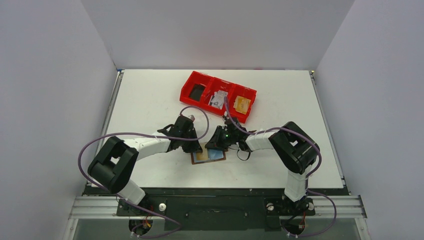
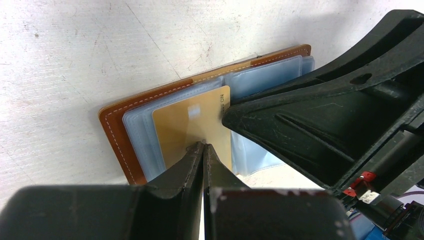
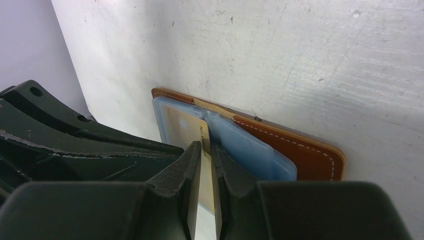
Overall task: Take the credit cards out of the card holder
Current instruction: Remove the credit card from the card holder.
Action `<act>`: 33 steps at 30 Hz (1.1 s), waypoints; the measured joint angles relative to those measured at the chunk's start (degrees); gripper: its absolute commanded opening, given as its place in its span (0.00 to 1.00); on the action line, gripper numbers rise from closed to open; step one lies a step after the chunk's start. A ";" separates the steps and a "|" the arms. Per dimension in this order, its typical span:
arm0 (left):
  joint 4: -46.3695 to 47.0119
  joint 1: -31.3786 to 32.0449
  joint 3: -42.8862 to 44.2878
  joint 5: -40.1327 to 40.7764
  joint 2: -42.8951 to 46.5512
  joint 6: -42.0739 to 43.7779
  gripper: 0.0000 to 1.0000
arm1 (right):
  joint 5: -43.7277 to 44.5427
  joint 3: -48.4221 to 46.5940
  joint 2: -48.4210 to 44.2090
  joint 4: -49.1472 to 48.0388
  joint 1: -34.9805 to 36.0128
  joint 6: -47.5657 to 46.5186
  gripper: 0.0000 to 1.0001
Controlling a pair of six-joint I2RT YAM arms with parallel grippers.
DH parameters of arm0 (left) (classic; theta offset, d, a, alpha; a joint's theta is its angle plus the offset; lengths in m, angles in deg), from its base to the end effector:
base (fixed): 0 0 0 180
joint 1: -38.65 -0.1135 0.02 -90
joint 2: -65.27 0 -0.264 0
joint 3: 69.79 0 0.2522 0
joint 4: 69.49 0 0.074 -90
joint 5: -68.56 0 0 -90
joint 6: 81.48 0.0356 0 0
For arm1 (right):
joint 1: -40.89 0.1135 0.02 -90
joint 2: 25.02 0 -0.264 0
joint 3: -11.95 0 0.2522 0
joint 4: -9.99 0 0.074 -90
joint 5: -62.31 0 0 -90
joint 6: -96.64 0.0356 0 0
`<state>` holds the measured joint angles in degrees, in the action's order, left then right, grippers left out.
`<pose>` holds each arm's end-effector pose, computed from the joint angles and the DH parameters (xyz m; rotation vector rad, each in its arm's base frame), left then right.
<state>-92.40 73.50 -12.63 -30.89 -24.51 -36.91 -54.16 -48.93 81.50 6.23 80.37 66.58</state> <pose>0.2372 -0.1723 0.1516 -0.1798 2.6919 -0.7098 0.2602 0.2349 0.1156 0.1954 2.6391 1.2966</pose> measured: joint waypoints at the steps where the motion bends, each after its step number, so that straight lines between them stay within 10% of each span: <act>1: 0.02 0.00 0.07 -0.02 -0.09 0.00 0.00 | 0.00 0.00 0.04 -0.04 0.00 0.02 0.08; 33: -6.73 -2.71 -0.13 2.82 4.70 2.27 0.00 | 1.84 -0.35 -0.04 0.90 0.35 -2.49 0.00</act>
<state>-99.13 70.79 -12.76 -28.07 -19.81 -34.64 -52.33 -49.28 81.46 7.12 80.72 64.09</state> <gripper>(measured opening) 0.003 0.003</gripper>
